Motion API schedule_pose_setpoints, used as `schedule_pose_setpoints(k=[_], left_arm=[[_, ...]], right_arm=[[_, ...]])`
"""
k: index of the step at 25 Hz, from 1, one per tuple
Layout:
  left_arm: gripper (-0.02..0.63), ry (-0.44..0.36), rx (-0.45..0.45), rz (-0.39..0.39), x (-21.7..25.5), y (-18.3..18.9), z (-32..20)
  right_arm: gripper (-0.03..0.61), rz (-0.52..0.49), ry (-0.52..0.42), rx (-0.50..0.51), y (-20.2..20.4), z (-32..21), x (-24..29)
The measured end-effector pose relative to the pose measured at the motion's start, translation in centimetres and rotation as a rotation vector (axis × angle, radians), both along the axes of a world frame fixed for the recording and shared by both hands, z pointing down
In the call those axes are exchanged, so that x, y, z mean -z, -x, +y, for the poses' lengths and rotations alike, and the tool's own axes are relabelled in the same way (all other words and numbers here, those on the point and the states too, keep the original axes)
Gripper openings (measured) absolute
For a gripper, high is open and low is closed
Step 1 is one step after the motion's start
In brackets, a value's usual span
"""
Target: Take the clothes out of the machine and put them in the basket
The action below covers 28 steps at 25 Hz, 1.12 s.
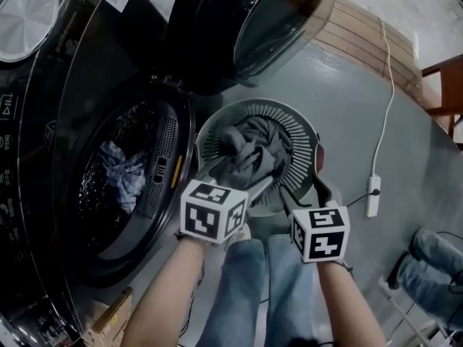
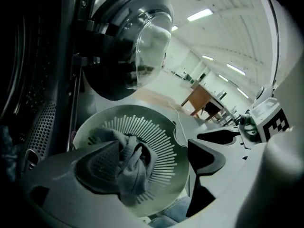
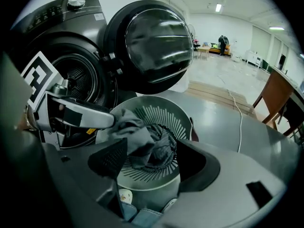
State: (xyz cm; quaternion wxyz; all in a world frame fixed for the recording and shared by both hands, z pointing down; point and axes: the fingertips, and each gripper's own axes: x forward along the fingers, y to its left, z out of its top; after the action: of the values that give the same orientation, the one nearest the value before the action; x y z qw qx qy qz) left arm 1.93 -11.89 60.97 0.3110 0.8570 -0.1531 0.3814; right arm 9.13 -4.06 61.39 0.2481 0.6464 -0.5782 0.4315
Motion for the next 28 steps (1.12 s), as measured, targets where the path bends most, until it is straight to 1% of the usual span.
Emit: schedule_pose_setpoints(k=[3, 6, 9, 12, 15, 18, 20, 22, 23, 25, 28], left_arm=[[0.431, -0.069, 0.008, -0.073, -0.5, 1.7, -1.0], [0.439, -0.157, 0.030, -0.157, -0.7, 4.3, -2.5], [0.445, -0.236, 0.045, -0.252, -0.5, 7.8, -4.0], [0.445, -0.274, 0.072, -0.331, -0.1, 11.8, -5.2], [0.445, -0.305, 0.118, -0.402, 0.3, 15.8, -6.6], [0.445, -0.364, 0.179, -0.495, 0.4, 19.9, -8.3], [0.445, -0.423, 0.236, -0.571, 0.4, 22.7, -9.6], [0.445, -0.476, 0.283, -0.664, 0.5, 25.5, -11.1], [0.448, -0.482, 0.305, -0.711, 0.5, 26.7, -11.6], [0.457, -0.466, 0.349, -0.787, 0.2, 29.0, -12.2], [0.473, -0.397, 0.382, -0.875, -1.0, 31.4, -12.4]], right_arm=[[0.322, -0.007, 0.001, 0.010, 0.4, -0.1, -0.1], [0.321, -0.015, 0.002, 0.035, 1.2, -0.3, -0.2], [0.319, -0.020, 0.001, 0.063, 2.2, -0.9, -0.2], [0.318, -0.031, -0.005, 0.096, 3.6, -1.9, -0.2], [0.318, -0.044, -0.019, 0.141, 5.4, -3.3, 0.1], [0.316, -0.052, -0.032, 0.199, 7.6, -4.5, 0.3], [0.314, -0.052, -0.034, 0.238, 8.9, -5.1, 0.0], [0.313, -0.055, -0.036, 0.260, 10.0, -5.7, -0.1], [0.311, -0.060, -0.040, 0.269, 10.7, -6.0, 0.0], [0.310, -0.069, -0.049, 0.290, 11.9, -6.4, 0.3], [0.308, -0.075, -0.048, 0.310, 12.9, -6.4, 0.2]])
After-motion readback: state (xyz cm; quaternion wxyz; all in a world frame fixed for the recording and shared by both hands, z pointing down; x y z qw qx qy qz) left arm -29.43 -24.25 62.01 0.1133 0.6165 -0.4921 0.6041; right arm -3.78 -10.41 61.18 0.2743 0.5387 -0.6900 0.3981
